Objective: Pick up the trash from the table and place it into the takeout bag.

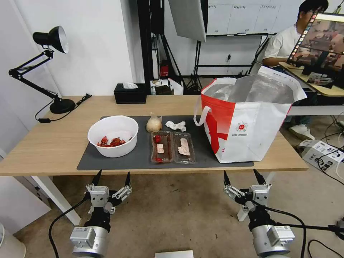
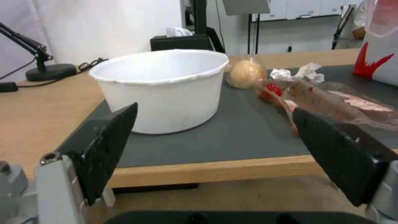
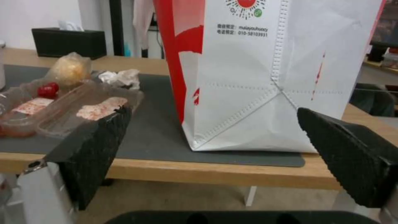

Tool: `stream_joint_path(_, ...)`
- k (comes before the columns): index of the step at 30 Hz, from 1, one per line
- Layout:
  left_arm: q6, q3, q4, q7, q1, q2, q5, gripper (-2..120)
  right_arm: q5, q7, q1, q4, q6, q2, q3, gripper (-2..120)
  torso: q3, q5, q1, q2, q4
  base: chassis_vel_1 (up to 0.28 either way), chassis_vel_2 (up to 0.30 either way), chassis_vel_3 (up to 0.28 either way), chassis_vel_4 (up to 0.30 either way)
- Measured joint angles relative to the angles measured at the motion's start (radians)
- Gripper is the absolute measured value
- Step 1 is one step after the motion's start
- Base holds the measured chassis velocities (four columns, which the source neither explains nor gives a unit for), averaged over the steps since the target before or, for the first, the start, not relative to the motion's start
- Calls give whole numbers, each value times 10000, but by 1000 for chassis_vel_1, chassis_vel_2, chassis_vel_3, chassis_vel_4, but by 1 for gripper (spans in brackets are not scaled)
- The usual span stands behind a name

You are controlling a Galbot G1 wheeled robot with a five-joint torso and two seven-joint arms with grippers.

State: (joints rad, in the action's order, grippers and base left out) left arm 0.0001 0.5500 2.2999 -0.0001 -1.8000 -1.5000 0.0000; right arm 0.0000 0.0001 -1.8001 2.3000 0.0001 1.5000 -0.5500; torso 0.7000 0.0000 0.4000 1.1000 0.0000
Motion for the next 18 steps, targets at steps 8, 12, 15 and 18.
stream_joint_path(8, 0, 0, 0, 0, 0, 0, 0, 100, 0, 0, 0, 0, 0, 0, 0, 100, 0, 0, 0, 0, 0, 0, 0, 0, 0)
stream_joint_path(12, 0, 0, 0, 0, 0, 0, 0, 100, 0, 0, 0, 0, 0, 0, 0, 100, 0, 0, 0, 0, 0, 0, 0, 0, 0)
stream_joint_path(15, 0, 0, 0, 1, 0, 0, 0, 100, 0, 0, 0, 0, 0, 0, 0, 100, 0, 0, 0, 0, 0, 0, 0, 0, 0)
stream_joint_path(18, 0, 0, 0, 1, 0, 0, 0, 100, 0, 0, 0, 0, 0, 1, 0, 100, 0, 0, 0, 0, 0, 0, 0, 0, 0)
